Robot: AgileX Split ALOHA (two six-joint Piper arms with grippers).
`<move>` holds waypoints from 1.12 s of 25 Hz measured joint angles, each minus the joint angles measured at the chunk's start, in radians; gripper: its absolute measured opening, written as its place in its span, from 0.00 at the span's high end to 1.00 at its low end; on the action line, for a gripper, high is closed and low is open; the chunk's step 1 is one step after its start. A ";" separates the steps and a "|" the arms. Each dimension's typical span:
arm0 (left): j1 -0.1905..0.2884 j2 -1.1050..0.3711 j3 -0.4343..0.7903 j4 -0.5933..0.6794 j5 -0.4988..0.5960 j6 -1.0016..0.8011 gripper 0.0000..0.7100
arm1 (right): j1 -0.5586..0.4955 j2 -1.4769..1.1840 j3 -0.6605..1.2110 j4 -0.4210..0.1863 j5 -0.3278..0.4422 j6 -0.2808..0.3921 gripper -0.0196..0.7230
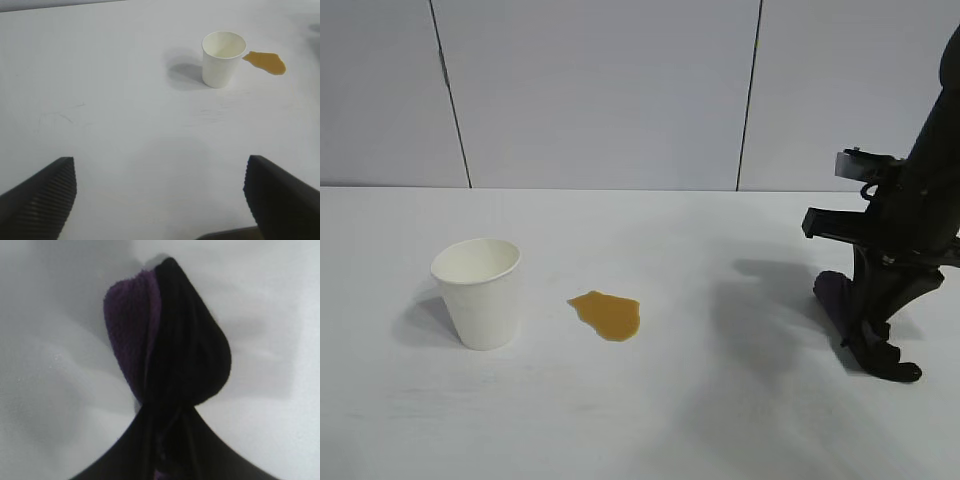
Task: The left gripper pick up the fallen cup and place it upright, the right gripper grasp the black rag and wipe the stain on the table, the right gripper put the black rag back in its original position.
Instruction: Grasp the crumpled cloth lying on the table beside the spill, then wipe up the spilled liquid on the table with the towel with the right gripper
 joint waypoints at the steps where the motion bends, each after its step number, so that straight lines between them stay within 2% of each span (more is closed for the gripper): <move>1: 0.000 0.000 0.000 0.000 0.000 0.000 0.08 | 0.008 0.000 0.000 0.009 0.000 -0.006 0.88; 5: 0.000 0.000 0.000 0.000 0.000 0.000 0.08 | 0.096 0.000 0.000 0.034 -0.014 -0.011 0.88; 11: 0.000 0.000 0.000 0.000 0.000 0.000 0.08 | 0.258 0.000 -0.030 0.110 -0.062 -0.009 0.88; 19: 0.000 0.000 0.000 0.000 0.000 0.000 0.08 | 0.378 0.007 -0.212 0.122 -0.082 0.079 0.88; 28: 0.000 0.000 0.000 0.000 0.000 0.000 0.08 | 0.462 0.134 -0.353 0.126 -0.064 0.132 0.88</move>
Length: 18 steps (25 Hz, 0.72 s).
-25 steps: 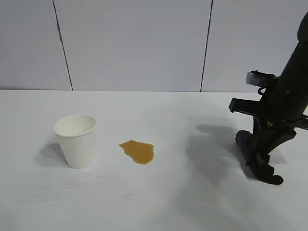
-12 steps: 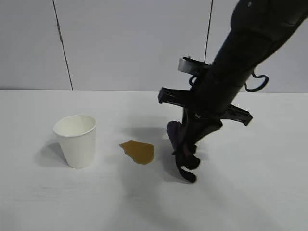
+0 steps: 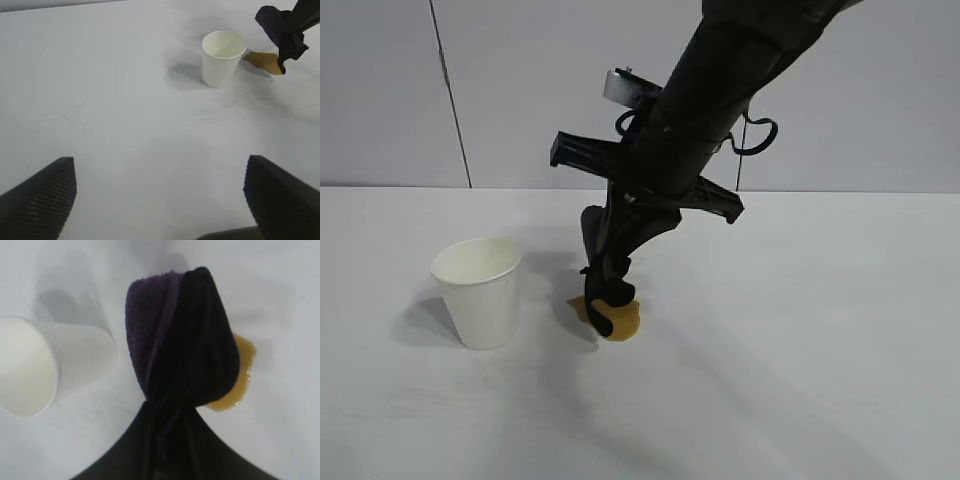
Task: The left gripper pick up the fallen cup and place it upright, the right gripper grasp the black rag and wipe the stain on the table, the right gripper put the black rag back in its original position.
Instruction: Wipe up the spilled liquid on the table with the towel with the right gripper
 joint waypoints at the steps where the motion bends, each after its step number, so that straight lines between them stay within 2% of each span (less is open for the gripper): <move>1: 0.000 0.000 0.000 0.000 0.000 0.000 0.08 | 0.001 0.016 -0.015 0.003 0.012 0.005 0.88; 10: 0.000 0.000 0.000 0.000 0.000 0.000 0.08 | 0.002 0.158 -0.198 0.014 0.130 0.035 0.88; 18: 0.000 0.000 0.000 0.000 0.000 0.000 0.08 | 0.002 0.253 -0.328 0.019 0.197 0.062 0.88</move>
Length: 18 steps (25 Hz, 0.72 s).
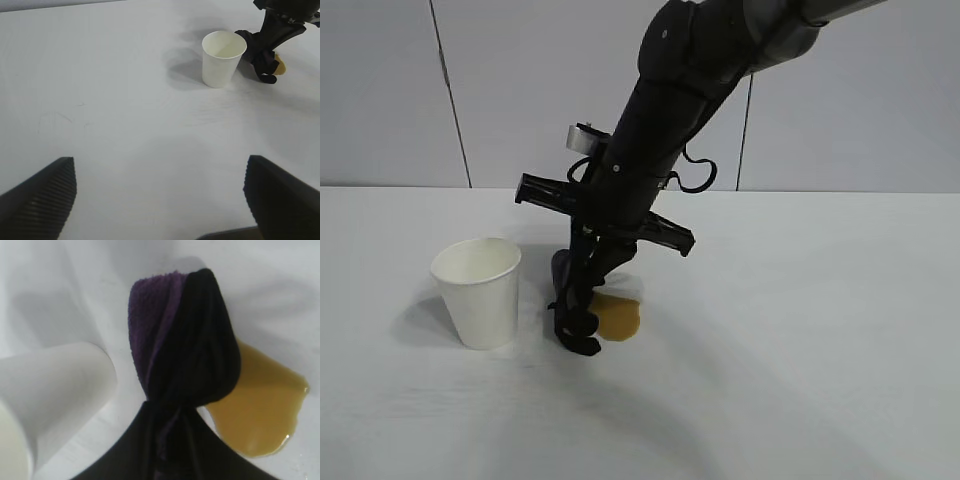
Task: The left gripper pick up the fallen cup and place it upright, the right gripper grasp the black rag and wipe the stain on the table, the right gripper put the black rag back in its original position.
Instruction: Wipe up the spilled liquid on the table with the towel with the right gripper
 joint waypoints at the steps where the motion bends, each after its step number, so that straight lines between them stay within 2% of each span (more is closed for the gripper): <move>1: 0.000 0.000 0.000 0.000 0.000 0.000 0.08 | 0.000 0.007 -0.012 0.003 0.005 0.000 0.88; 14: 0.000 0.000 0.000 0.000 0.000 0.000 0.08 | 0.000 0.048 -0.027 0.008 0.039 0.001 0.88; 18: 0.000 0.000 0.000 0.000 0.000 0.000 0.08 | 0.000 0.047 -0.027 -0.020 0.081 0.001 0.88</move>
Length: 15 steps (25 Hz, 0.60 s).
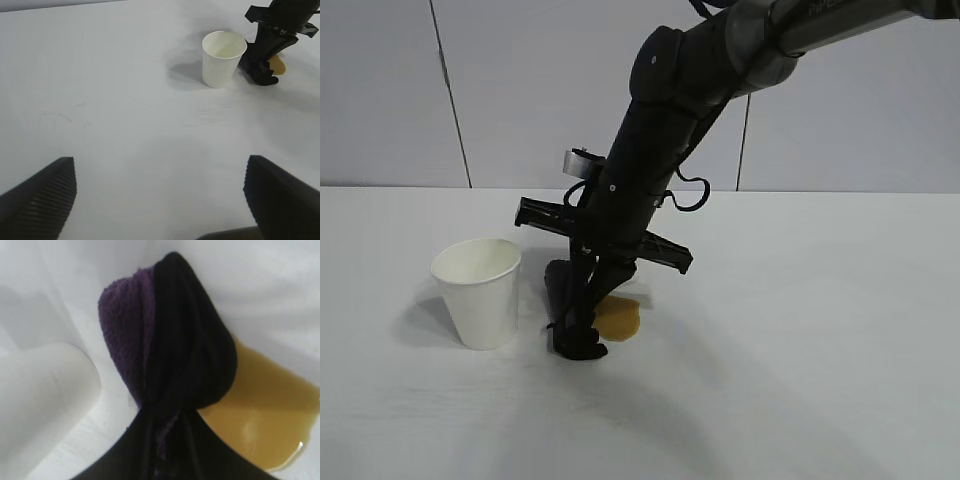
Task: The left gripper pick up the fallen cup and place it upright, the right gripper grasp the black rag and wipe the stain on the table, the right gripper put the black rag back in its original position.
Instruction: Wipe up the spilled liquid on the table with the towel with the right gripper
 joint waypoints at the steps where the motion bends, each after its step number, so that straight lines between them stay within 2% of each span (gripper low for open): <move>1: 0.000 0.000 0.000 0.000 0.000 0.000 0.08 | 0.000 0.000 0.000 -0.010 0.012 0.000 0.88; 9: 0.000 0.000 0.000 0.000 0.000 0.000 0.08 | 0.000 -0.014 0.000 -0.092 0.069 0.010 0.88; 15: 0.000 0.000 0.000 0.000 0.000 0.000 0.08 | 0.002 -0.016 -0.052 -0.200 0.113 0.030 0.88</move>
